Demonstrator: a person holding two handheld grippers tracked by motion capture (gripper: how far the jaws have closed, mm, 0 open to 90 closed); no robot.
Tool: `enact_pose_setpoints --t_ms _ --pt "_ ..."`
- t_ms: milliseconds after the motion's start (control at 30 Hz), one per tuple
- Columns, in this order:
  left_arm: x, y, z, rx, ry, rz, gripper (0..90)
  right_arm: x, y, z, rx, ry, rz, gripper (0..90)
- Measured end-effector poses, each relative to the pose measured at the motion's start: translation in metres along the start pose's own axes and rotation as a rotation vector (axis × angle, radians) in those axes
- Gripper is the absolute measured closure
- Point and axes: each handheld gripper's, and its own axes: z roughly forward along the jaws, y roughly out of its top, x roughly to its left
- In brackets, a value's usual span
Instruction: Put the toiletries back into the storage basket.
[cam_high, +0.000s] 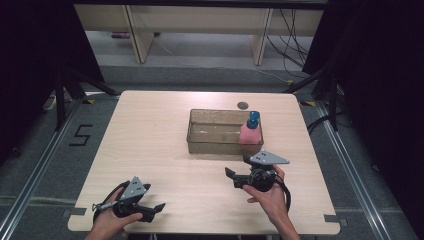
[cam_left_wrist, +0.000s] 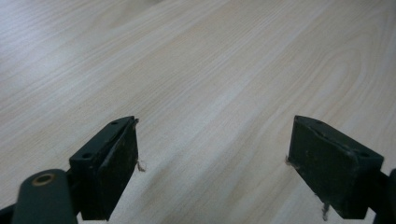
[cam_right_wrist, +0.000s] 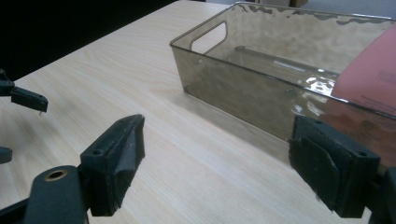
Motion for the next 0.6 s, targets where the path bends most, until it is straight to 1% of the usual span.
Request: enact_pose_setpoints --t_ms 33,67,100,133,167,200,233,267,300,333,367,400,433,467,500,533,567,600 --pt "0.0004 0.0001 0.0002 -0.003 0.006 0.004 15.4 0.0015 -0.0006 -0.0005 0.009 0.005 0.020 19.3" --pt "0.0006 0.0001 0.0001 -0.003 0.007 0.007 15.4 0.0022 -0.0013 -0.0009 0.007 -0.003 0.018 19.3" --pt "0.0003 0.0001 0.0000 -0.002 0.005 0.003 15.4 0.0006 -0.0014 -0.0016 0.007 0.000 -0.010 19.3" --pt "0.0003 0.0001 0.0000 -0.002 0.005 0.003 15.4 0.0006 -0.0014 -0.0016 0.007 0.000 -0.010 19.3" --pt "0.0003 0.0001 0.0000 -0.002 0.005 0.004 15.4 0.0025 -0.0021 -0.0020 0.002 0.003 0.015 19.3" --pt "0.0004 0.0001 0.0001 -0.003 0.005 0.004 15.3 0.0013 -0.0021 -0.0020 0.006 0.014 -0.003 19.3" --pt "0.0004 0.0001 0.0000 -0.002 0.005 0.005 15.4 0.0014 -0.0020 -0.0044 0.014 0.000 -0.008 19.3" --pt "0.0004 0.0001 0.0000 -0.002 0.005 0.004 15.4 0.0025 -0.0028 -0.0039 0.003 0.018 0.008 19.3" --pt "0.0005 0.0001 0.0001 -0.002 0.006 0.005 15.4 0.0033 -0.0032 -0.0059 0.016 -0.001 0.015 19.3" --pt "-0.0012 -0.0002 0.0008 -0.011 -0.004 -0.016 15.4 0.0032 -0.0036 -0.0066 0.015 0.003 0.013 19.3" --pt "-0.0020 -0.0004 0.0010 -0.013 -0.008 -0.025 15.4 0.0041 -0.0054 -0.0068 0.002 0.007 0.016 19.3" --pt "-0.0020 -0.0004 0.0010 -0.013 -0.008 -0.025 15.4 0.0041 -0.0054 -0.0068 0.002 0.007 0.016 19.3" --pt "-0.0018 -0.0003 0.0009 -0.014 -0.007 -0.022 15.4 0.0027 -0.0056 -0.0073 0.007 0.008 -0.011 19.3" --pt "-0.0018 -0.0003 0.0009 -0.014 -0.007 -0.023 15.4 0.0050 -0.0071 -0.0070 0.003 0.023 0.023 19.3" --pt "-0.0018 -0.0003 0.0008 -0.014 -0.007 -0.023 15.4 0.0040 -0.0078 -0.0067 0.003 0.021 -0.003 19.3" --pt "0.0001 0.0000 0.0002 -0.004 0.006 0.000 15.4 0.0047 -0.0082 -0.0080 0.012 0.008 -0.003 19.3" --pt "-0.0012 -0.0002 0.0006 -0.010 -0.003 -0.015 15.4 0.0063 -0.0102 -0.0081 0.007 0.028 0.007 19.3" --pt "-0.0012 -0.0002 0.0006 -0.010 -0.003 -0.015 15.4 0.0063 -0.0102 -0.0081 0.007 0.028 0.007 19.3"
